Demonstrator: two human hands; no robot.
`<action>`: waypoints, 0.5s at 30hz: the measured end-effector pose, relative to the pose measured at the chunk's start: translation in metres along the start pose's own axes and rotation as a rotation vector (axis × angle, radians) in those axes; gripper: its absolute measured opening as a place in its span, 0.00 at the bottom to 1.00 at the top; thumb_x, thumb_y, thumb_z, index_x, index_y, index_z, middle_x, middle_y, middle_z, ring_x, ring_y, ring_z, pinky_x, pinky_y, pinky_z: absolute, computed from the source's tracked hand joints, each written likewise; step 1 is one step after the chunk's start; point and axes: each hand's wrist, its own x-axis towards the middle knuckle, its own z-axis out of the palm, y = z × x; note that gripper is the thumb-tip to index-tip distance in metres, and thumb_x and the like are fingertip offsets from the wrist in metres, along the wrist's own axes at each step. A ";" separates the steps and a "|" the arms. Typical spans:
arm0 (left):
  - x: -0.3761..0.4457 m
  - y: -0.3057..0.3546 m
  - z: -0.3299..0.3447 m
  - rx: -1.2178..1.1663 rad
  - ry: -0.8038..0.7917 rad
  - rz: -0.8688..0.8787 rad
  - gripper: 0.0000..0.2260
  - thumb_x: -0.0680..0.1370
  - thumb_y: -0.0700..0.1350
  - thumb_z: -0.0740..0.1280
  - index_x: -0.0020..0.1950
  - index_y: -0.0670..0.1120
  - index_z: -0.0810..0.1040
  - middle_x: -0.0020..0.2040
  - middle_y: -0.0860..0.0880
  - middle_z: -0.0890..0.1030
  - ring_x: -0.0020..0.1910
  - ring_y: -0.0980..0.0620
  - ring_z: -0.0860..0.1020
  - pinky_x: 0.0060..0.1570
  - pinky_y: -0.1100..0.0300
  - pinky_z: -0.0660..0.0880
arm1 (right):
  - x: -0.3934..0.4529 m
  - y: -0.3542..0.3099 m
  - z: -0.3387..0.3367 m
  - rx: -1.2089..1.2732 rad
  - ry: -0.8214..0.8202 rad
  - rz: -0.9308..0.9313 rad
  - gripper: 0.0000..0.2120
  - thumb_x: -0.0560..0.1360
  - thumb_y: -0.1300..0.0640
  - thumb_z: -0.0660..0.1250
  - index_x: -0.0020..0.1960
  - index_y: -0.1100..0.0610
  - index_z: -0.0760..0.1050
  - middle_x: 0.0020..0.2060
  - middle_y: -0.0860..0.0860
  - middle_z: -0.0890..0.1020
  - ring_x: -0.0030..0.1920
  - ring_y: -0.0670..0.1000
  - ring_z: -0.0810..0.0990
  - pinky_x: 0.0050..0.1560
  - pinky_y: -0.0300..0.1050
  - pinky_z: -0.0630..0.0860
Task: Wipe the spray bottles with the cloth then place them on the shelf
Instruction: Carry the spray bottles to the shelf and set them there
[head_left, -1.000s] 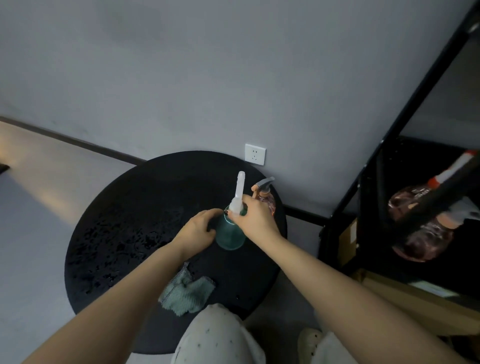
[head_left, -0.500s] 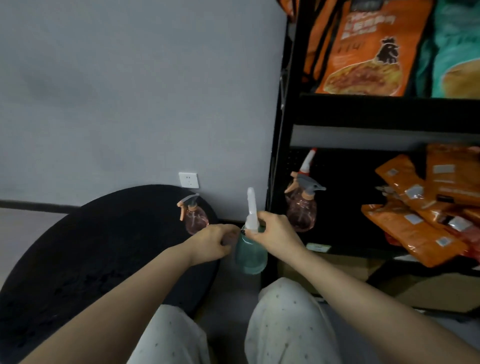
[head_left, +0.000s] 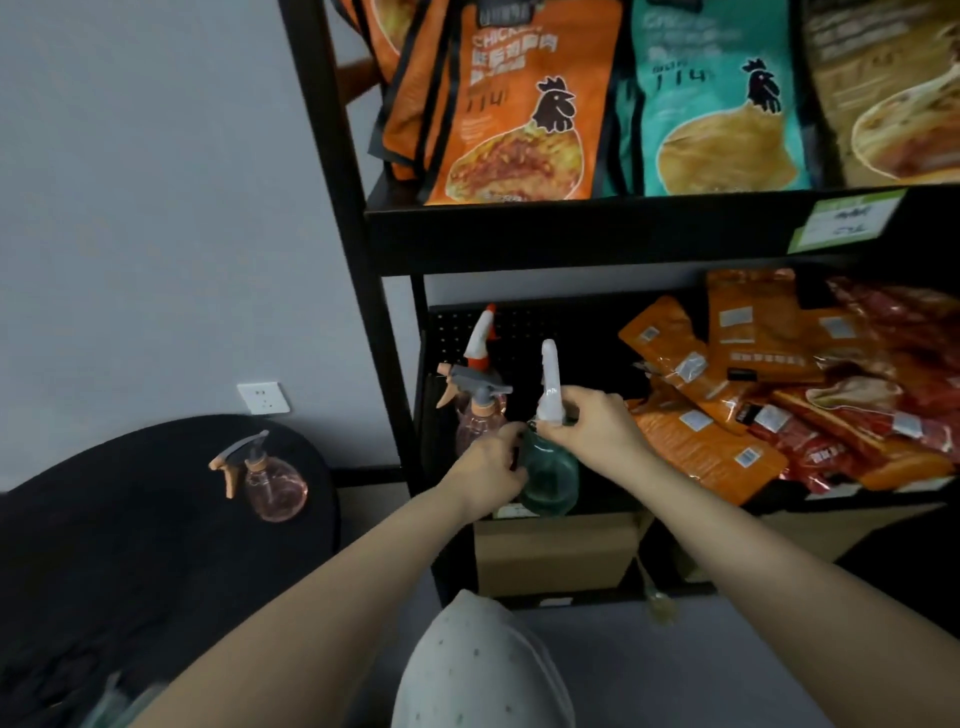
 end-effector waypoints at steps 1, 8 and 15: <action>0.010 0.004 0.005 -0.012 0.012 -0.013 0.26 0.75 0.38 0.63 0.73 0.45 0.62 0.63 0.42 0.74 0.60 0.44 0.75 0.55 0.58 0.73 | 0.008 0.005 -0.004 -0.007 0.010 0.006 0.09 0.72 0.53 0.70 0.52 0.51 0.78 0.43 0.48 0.82 0.44 0.47 0.79 0.40 0.43 0.75; 0.078 0.017 0.037 -0.081 0.063 -0.066 0.34 0.76 0.37 0.63 0.77 0.44 0.48 0.75 0.43 0.58 0.73 0.46 0.60 0.59 0.68 0.60 | 0.074 0.040 -0.014 0.004 0.018 0.089 0.14 0.73 0.53 0.69 0.58 0.53 0.77 0.50 0.51 0.81 0.53 0.52 0.79 0.48 0.43 0.75; 0.132 0.018 0.044 -0.135 0.127 -0.149 0.35 0.75 0.34 0.61 0.77 0.43 0.48 0.75 0.40 0.56 0.72 0.42 0.61 0.65 0.59 0.65 | 0.135 0.060 -0.002 -0.039 -0.034 0.199 0.12 0.75 0.50 0.67 0.56 0.52 0.75 0.49 0.50 0.80 0.51 0.51 0.79 0.46 0.41 0.74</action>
